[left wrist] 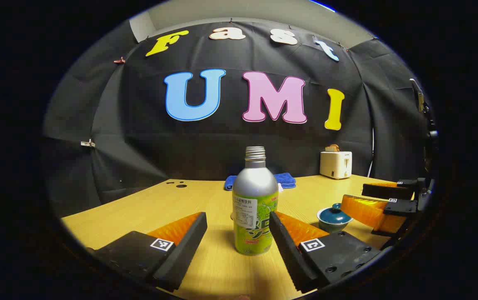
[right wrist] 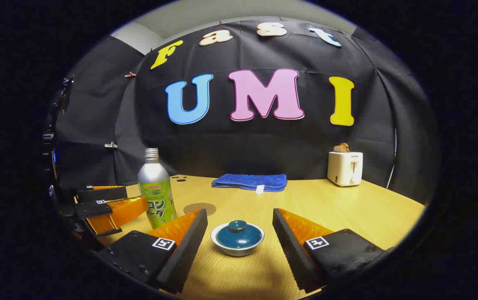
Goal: Open the teacup lid with one hand, grasp the water bottle and pour water into the teacup with the other hand; after pouring, place the water bottle on the coaster and then close the teacup lid.
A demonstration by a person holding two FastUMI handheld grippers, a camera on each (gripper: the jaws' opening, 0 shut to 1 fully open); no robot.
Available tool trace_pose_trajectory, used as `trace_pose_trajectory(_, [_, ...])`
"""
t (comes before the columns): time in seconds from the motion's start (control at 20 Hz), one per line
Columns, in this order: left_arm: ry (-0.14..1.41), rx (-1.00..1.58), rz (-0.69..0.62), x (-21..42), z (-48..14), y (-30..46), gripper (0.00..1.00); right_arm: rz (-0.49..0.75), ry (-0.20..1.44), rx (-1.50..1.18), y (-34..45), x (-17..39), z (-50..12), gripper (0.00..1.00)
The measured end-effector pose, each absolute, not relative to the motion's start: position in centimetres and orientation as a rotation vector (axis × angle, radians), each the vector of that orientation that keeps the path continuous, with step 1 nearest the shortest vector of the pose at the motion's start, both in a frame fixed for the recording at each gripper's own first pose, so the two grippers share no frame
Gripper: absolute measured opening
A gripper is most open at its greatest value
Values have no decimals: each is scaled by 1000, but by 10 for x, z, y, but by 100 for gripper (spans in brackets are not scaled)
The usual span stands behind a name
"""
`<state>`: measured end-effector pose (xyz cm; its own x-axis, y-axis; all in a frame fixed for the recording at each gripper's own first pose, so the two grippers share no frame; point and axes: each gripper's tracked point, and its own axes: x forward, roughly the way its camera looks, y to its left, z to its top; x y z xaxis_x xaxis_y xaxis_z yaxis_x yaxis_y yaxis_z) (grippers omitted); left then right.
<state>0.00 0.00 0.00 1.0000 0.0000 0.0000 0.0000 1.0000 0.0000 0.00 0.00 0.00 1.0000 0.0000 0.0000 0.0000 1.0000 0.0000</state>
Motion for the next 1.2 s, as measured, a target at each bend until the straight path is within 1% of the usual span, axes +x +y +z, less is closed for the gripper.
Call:
trace_pose_trajectory(0.55, [0, 0, 21, 6, 0, 2, 95, -5, -1, 0, 0, 3, 1, 98])
trace_pose_trajectory(0.75, [-3, 0, -15, 5, 1, -5, 95, -9, -6, 1, -1, 3, 2, 98])
trace_pose_trajectory(0.9, [-2, 0, -16, 6, 0, -3, 95, -8, -2, 0, -1, 3, 1, 98])
trace_pose_trajectory(1.05, [-3, 0, -19, 6, 0, -4, 95, 36, 0, 2, 4, 2, 2, 97])
trace_pose_trajectory(1.2, [-4, 0, -24, 7, 0, -5, 95, 45, 3, 2, 5, 6, 1, 97])
